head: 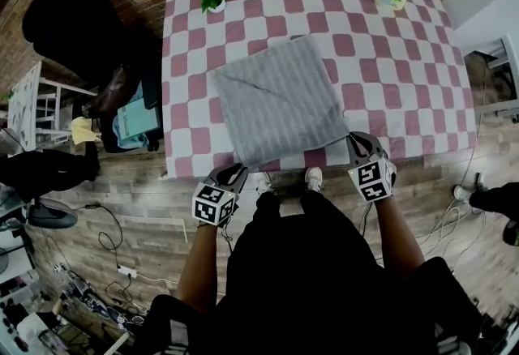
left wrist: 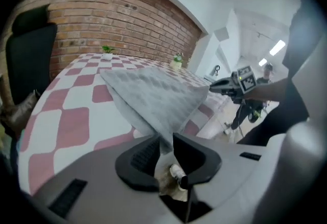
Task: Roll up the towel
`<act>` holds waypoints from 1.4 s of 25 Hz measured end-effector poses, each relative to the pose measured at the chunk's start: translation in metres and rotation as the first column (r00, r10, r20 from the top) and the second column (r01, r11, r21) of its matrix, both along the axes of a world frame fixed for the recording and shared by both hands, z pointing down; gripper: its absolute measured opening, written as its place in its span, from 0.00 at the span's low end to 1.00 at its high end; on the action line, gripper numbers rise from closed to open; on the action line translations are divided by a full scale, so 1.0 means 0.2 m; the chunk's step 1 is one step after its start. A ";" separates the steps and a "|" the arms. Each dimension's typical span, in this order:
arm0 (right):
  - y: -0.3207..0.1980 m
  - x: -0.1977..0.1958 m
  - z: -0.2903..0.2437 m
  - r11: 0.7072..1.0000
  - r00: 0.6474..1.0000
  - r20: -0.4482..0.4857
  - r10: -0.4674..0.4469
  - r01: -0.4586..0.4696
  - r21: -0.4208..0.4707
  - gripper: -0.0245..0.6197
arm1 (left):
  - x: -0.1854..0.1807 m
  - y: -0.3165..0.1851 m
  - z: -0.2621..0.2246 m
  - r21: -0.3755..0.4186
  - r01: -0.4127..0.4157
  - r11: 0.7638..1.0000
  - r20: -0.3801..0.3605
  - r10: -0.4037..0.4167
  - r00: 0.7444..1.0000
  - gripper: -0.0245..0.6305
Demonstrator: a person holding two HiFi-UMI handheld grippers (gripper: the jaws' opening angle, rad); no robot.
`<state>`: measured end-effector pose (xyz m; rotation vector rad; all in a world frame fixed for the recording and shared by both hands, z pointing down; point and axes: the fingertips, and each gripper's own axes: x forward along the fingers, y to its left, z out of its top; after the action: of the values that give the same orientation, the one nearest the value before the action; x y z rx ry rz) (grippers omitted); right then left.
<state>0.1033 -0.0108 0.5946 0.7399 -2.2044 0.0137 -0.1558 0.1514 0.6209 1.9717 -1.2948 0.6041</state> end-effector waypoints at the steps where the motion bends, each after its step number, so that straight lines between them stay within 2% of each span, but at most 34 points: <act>1: 0.00 0.00 0.01 1.000 1.000 -0.003 -0.002 0.002 -0.003 0.05 | 0.00 0.02 0.01 0.009 -0.046 0.999 0.068 0.046 0.997 0.20; 2: 0.01 0.01 0.02 1.000 1.000 -0.006 -0.002 0.002 -0.006 0.05 | 0.01 0.03 0.00 0.024 -0.106 0.994 0.149 0.101 0.984 0.30; 3: 0.01 0.02 0.03 1.000 1.000 -0.009 -0.003 0.002 -0.009 0.05 | 0.02 0.04 -0.02 0.039 -0.175 0.984 0.240 0.161 0.957 0.37; 4: 0.01 0.02 0.04 1.000 1.000 -0.013 -0.002 0.002 -0.012 0.05 | 0.04 0.05 -0.04 0.047 -0.253 0.966 0.336 0.223 0.915 0.40; 5: 0.01 0.02 0.04 1.000 1.000 -0.018 -0.002 0.002 -0.014 0.05 | 0.05 0.05 -0.05 0.043 -0.334 0.942 0.430 0.284 0.857 0.48; 7: 0.01 0.02 0.04 1.000 1.000 -0.020 -0.005 0.005 -0.010 0.05 | 0.08 0.04 -0.04 -0.005 -0.484 0.875 0.586 0.395 0.708 0.56; 8: 0.01 0.02 0.05 1.000 1.000 -0.020 -0.004 0.004 -0.008 0.05 | 0.09 0.04 -0.02 -0.045 -0.543 0.838 0.635 0.444 0.632 0.57; 9: 0.01 0.01 0.05 1.000 1.000 -0.022 -0.003 0.002 -0.008 0.05 | 0.10 0.03 0.00 -0.088 -0.589 0.803 0.665 0.488 0.566 0.57; 11: 0.01 0.01 0.04 1.000 1.000 -0.026 -0.001 0.001 -0.009 0.05 | 0.11 0.01 0.05 -0.169 -0.649 0.742 0.686 0.562 0.463 0.53; 13: 0.01 0.01 0.04 1.000 1.000 -0.027 -0.003 0.003 -0.007 0.05 | 0.12 0.01 0.08 -0.233 -0.679 0.696 0.680 0.616 0.398 0.45; 15: 0.01 0.01 0.03 1.000 1.000 -0.027 -0.005 0.005 -0.002 0.05 | 0.12 0.02 0.11 -0.270 -0.693 0.669 0.663 0.651 0.369 0.36; 18: 0.00 0.01 0.04 1.000 1.000 -0.020 -0.004 0.004 0.001 0.05 | 0.12 0.04 0.12 -0.294 -0.700 0.651 0.665 0.665 0.341 0.28; 20: 0.00 0.02 0.03 1.000 1.000 -0.023 0.001 -0.001 -0.001 0.05 | 0.12 0.05 0.11 -0.285 -0.691 0.664 0.671 0.653 0.350 0.25; 23: 0.00 0.02 0.04 1.000 1.000 -0.019 -0.002 0.002 -0.001 0.05 | 0.13 0.07 0.10 -0.260 -0.676 0.690 0.650 0.642 0.406 0.19; 25: 0.00 0.02 0.04 1.000 1.000 -0.021 -0.006 0.006 -0.003 0.05 | 0.14 0.07 0.09 -0.235 -0.663 0.711 0.629 0.631 0.454 0.12; 27: -0.01 0.01 0.04 1.000 1.000 -0.024 -0.014 0.013 -0.008 0.05 | 0.13 0.06 0.08 -0.220 -0.649 0.729 0.600 0.625 0.499 0.11; 32: -0.04 0.01 0.04 0.999 0.999 -0.006 -0.035 0.035 -0.015 0.05 | 0.12 0.04 0.03 -0.235 -0.635 0.736 0.458 0.660 0.596 0.12; 35: -0.05 -0.01 0.04 0.999 0.999 -0.001 -0.047 0.047 -0.024 0.05 | 0.11 0.03 0.01 -0.247 -0.638 0.729 0.389 0.678 0.624 0.12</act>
<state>0.1021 -0.0210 0.6030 0.6739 -2.2159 0.0160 -0.1330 0.1566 0.6229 2.2995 -0.6992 1.5419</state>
